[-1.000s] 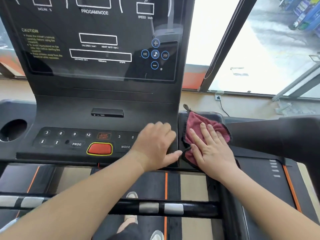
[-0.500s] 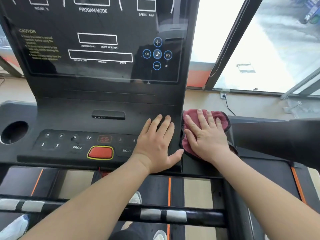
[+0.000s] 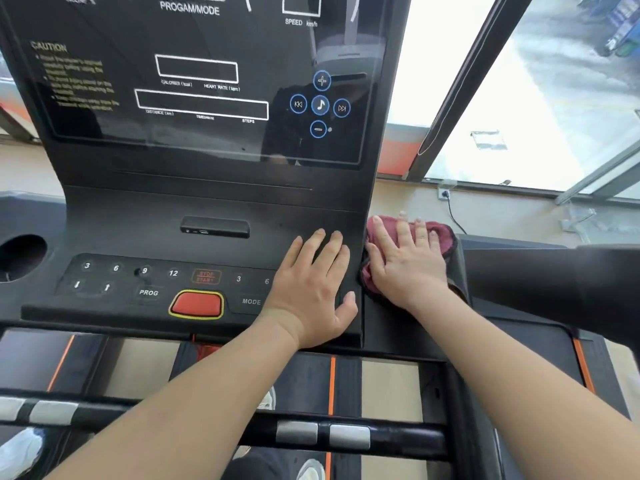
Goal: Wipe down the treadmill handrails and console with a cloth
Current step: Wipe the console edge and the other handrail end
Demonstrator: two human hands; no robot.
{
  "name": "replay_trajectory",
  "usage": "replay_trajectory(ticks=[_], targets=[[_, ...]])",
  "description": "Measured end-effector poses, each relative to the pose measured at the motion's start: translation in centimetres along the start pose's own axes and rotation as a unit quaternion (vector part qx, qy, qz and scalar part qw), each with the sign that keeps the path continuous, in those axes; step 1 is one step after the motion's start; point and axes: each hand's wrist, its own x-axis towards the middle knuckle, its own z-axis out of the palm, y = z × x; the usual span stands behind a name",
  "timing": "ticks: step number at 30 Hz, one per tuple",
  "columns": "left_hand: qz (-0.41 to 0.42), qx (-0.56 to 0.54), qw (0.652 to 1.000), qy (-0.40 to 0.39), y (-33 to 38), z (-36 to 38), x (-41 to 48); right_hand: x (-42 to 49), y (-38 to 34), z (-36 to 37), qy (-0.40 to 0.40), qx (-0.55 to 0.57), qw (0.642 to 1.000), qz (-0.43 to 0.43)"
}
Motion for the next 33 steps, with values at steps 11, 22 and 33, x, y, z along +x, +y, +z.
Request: replay_trajectory(ticks=[11, 22, 33], targets=[[0.001, -0.006, 1.0, 0.012, 0.0, 0.0, 0.1, -5.6, 3.5, 0.7, 0.043, -0.007, 0.997, -0.07], [0.0, -0.006, 1.0, 0.013, 0.0, -0.1, 0.1, -8.6, 1.0, 1.7, 0.008, -0.001, 0.992, -0.123], [0.0, -0.009, 1.0, 0.01, 0.1, -0.2, 0.1, 1.1, 1.1, -1.9, -0.035, 0.007, 0.998, -0.044]])
